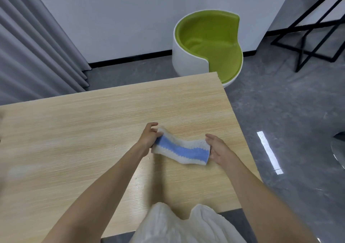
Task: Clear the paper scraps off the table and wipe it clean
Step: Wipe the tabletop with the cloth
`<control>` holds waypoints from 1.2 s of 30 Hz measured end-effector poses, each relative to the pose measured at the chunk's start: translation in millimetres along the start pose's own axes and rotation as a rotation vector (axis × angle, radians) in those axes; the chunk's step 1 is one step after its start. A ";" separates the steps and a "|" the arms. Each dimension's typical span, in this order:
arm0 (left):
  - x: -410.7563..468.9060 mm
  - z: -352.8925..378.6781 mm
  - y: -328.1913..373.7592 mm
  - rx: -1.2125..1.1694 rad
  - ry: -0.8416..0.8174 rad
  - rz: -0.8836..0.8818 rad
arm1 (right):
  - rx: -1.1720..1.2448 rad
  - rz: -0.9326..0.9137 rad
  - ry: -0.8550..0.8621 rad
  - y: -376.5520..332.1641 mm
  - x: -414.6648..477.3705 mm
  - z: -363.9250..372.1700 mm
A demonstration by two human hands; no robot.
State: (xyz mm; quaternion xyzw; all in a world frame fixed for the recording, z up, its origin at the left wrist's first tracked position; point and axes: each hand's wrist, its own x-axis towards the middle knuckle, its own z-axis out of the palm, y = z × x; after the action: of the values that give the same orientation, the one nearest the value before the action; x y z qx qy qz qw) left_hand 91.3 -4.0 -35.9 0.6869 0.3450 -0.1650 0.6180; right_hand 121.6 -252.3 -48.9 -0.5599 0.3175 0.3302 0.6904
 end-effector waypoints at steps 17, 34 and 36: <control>-61.1 24.7 22.7 -0.015 0.019 0.097 | 0.171 -0.131 -0.163 -1.3 -30.2 33.2; -55.9 24.5 8.1 0.158 -0.199 0.235 | -0.413 -0.220 -0.128 -6.8 -34.6 50.4; -53.1 22.0 11.3 0.193 -0.207 0.266 | -0.563 -0.269 -0.135 -8.0 -36.6 54.9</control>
State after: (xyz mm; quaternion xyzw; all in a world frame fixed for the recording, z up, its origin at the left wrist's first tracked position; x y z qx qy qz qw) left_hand 65.8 -39.5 3.2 0.7620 0.1684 -0.1838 0.5977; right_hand 110.7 -203.2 -5.4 -0.7430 0.0902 0.3471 0.5651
